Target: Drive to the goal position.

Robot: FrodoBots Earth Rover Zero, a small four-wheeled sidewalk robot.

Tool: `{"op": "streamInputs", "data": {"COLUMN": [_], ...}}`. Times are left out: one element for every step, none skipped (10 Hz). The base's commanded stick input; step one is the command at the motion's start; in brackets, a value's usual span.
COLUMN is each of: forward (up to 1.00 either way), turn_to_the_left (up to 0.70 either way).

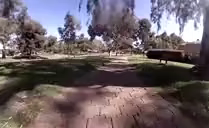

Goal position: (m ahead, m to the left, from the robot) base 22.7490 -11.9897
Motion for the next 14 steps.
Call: {"op": "streamInputs", "data": {"forward": [0.7, 0.7, 0.7, 0.7, 0.7, 0.7, 0.7, 0.7, 0.7, 0.7, 0.7, 0.7, 0.7, 0.7], "turn_to_the_left": [0.0, 0.0, 0.0, 0.0, 0.0, 0.0, 0.0, 0.0, 0.0, 0.0, 0.0, -0.02, -0.02, -0.02]}}
